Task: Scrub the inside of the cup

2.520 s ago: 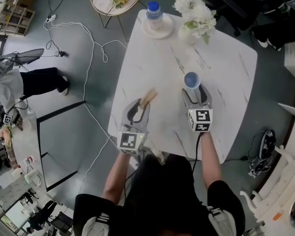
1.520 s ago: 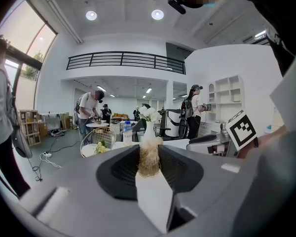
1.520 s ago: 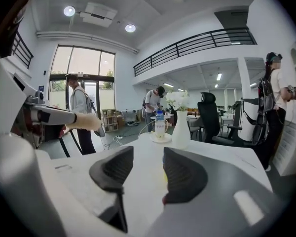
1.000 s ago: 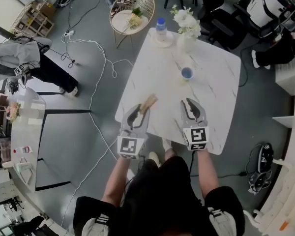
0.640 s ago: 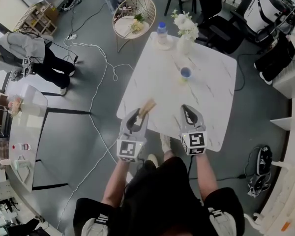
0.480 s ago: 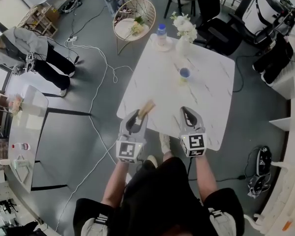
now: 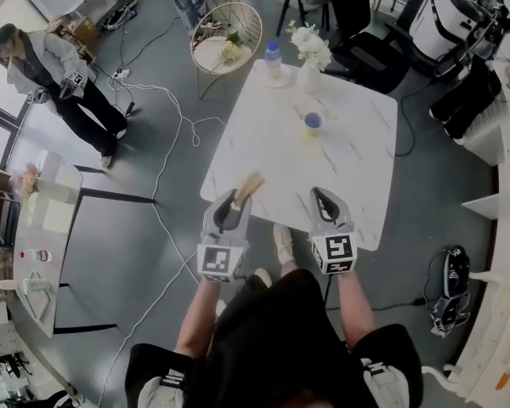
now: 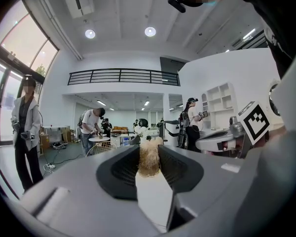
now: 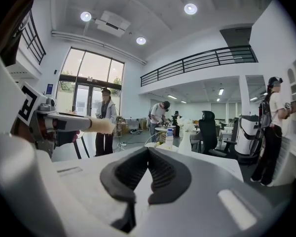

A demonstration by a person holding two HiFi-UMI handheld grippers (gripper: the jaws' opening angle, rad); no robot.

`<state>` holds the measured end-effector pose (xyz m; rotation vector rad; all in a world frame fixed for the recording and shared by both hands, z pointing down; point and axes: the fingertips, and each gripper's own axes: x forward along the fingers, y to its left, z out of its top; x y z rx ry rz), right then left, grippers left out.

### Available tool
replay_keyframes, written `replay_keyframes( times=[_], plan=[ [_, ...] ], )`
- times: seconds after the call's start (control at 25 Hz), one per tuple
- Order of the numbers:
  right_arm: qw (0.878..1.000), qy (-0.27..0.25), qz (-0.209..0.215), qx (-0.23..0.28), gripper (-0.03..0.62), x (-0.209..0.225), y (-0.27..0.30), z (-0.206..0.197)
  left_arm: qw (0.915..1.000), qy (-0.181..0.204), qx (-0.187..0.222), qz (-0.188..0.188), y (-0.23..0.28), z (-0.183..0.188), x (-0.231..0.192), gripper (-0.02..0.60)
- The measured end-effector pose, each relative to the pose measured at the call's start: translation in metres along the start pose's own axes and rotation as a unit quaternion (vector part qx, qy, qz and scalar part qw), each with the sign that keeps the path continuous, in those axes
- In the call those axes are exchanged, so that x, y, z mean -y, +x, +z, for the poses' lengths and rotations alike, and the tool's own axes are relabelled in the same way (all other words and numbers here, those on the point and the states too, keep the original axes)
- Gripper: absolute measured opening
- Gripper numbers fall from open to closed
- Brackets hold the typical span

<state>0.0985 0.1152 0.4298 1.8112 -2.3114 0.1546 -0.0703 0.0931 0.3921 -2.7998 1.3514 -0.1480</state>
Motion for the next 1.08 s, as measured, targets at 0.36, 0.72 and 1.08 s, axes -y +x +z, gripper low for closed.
replay_keyframes(
  times=[0.36,0.72,1.08],
  plan=[
    [1.0,-0.002,-0.003,0.002,0.005,-0.001,-0.004,0.002,1.0,-0.008,0.002,-0.002,-0.003,-0.001,0.002,0.123],
    [1.0,-0.001,-0.001,0.005,0.005,-0.006,-0.003,0.006,1.0,-0.01,0.001,0.001,-0.004,0.0,-0.003,0.123],
    [1.0,-0.002,-0.003,0.003,0.005,-0.007,0.001,0.003,0.9998,-0.018,0.004,-0.005,0.0,0.007,-0.004,0.123]
  ],
)
